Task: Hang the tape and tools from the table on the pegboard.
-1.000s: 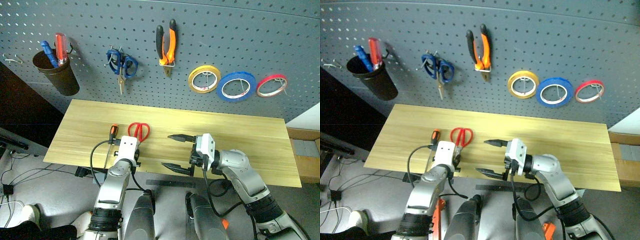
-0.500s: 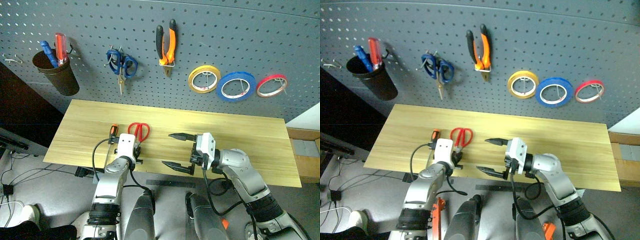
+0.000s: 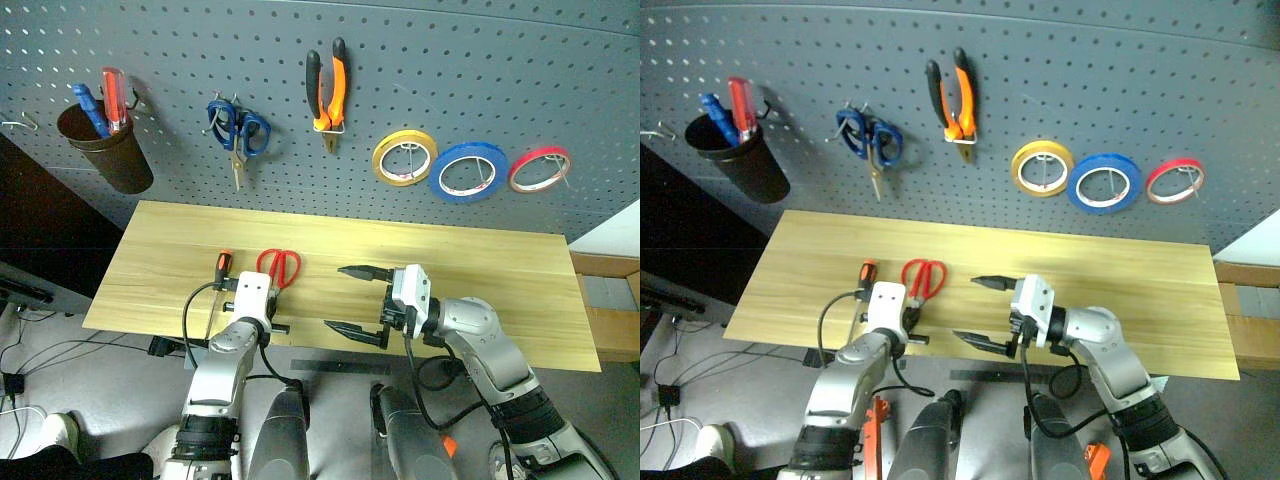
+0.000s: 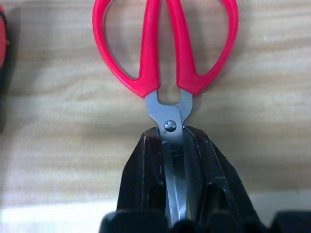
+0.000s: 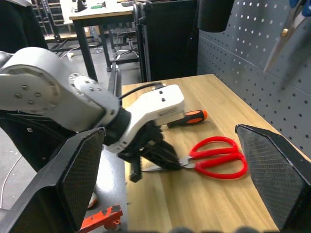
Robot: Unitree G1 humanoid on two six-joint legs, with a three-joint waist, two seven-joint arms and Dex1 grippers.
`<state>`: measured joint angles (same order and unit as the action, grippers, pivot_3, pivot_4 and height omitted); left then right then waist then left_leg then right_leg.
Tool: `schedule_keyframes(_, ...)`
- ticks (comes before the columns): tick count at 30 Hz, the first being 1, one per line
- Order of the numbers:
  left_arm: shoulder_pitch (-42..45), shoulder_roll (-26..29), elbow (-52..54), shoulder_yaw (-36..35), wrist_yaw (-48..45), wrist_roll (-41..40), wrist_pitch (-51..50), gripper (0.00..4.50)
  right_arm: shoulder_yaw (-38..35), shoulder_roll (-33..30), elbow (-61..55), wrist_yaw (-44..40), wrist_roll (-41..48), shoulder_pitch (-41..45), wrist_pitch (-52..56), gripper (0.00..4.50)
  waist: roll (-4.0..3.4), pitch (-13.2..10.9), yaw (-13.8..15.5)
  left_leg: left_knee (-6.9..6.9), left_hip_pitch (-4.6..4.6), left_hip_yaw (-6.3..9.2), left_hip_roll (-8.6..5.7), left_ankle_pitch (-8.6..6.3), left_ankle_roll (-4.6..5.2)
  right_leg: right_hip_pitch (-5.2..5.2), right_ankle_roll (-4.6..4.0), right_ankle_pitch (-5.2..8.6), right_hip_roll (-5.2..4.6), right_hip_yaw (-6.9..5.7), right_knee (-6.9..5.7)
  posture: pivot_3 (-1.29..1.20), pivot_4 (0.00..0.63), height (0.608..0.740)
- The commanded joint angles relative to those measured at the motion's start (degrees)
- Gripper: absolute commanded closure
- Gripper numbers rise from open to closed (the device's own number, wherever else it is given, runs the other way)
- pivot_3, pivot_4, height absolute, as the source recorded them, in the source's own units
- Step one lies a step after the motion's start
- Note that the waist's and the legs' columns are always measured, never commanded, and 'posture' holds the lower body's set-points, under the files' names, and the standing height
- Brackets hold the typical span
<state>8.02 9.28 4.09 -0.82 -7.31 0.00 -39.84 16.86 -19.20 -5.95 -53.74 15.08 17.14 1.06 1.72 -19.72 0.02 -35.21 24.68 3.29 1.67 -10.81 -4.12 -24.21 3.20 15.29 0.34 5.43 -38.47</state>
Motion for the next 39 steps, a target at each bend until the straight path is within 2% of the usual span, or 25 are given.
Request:
schedule_keyframes(1,-5.1,-0.51,6.88,0.47,-0.04,-0.71,-1.87,4.26,-0.83,-0.07,-3.13,-0.27,1.54,-0.85,-0.04,0.0,0.0,0.0,0.0,0.02,0.01,0.0,0.01,0.0,0.0,-0.01,0.0,0.0,0.0,0.0,0.04,0.15,0.31,0.74)
schedule_keyframes(8,-18.81,3.71,27.27,2.84,-0.19,2.86,5.1,4.26,-3.59,-1.02,-11.16,3.65,3.9,-2.55,4.85,0.0,0.06,0.2,0.91,0.2,0.17,0.15,0.04,0.0,-0.02,-0.02,-0.02,-0.01,-0.09,-0.22,0.42,0.2,0.238,0.74)
schedule_keyframes(13,-31.35,7.83,37.02,1.09,0.82,7.55,23.72,4.26,-6.8,0.67,-21.56,12.03,6.69,-4.11,12.11,0.0,0.5,1.56,1.46,0.32,0.22,0.12,0.02,-0.07,-0.13,-0.03,-0.03,-0.01,-0.51,-0.27,0.64,0.22,0.192,0.74)
schedule_keyframes(16,-32.66,8.74,37.77,-0.7,2.2,9.75,30.72,4.26,-8.3,2.44,-24.4,16.22,8.07,-3.4,14.84,0.0,0.49,3.02,1.97,0.36,0.25,0.08,-0.04,-0.1,-0.16,-0.02,-0.05,0.0,-0.54,-0.33,0.8,0.23,0.153,0.74)
schedule_keyframes(20,-28.86,8.4,36.94,-3.33,3.46,10.87,34.99,4.26,-9.5,4.09,-25.24,20.25,8.18,-0.71,16.65,0.0,0.53,4.89,2.97,0.31,0.2,-0.07,-0.05,-0.09,-0.14,0.04,-0.08,-0.01,-0.36,-0.39,0.83,0.24,0.108,0.74)
schedule_keyframes(23,-17.85,8.16,31.68,-5.35,4.78,10.22,34.3,4.26,-10.04,5.16,-22.96,22.0,7.14,3.78,16.59,0.0,0.58,6.86,3.64,0.23,0.2,-0.21,-0.06,-0.03,-0.07,0.1,0.01,-0.1,-0.37,-0.4,0.83,0.24,0.072,0.74)
schedule_keyframes(28,-2.34,8.34,17.35,-5.38,3.17,7.77,32.54,4.26,-9.74,6.16,-18.35,23.55,4.94,8.94,15.62,0.0,0.9,9.82,4.49,0.21,0.03,-0.21,0.0,0.07,0.05,0.23,-0.16,-0.37,-0.21,-0.44,0.79,0.24,0.061,0.74)
schedule_keyframes(31,4.32,7.75,10.65,-4.83,2.31,6.37,31.43,4.26,-9.41,6.94,-15.72,24.86,3.11,9.79,14.47,0.0,0.99,10.18,4.54,0.21,-0.25,-0.23,0.0,0.08,0.06,0.51,-0.34,-0.47,-0.18,-0.42,0.77,0.24,0.064,0.74)
schedule_keyframes(39,9.63,6.7,4.39,-0.83,-2.45,4.21,31.7,4.26,-9.53,8.04,-14.76,26.28,1.53,8.84,13.16,0.0,1.02,10.26,4.45,0.19,-0.43,-0.19,0.04,0.12,0.11,0.65,-0.4,-0.53,-0.07,-0.33,0.54,0.21,0.079,0.74)
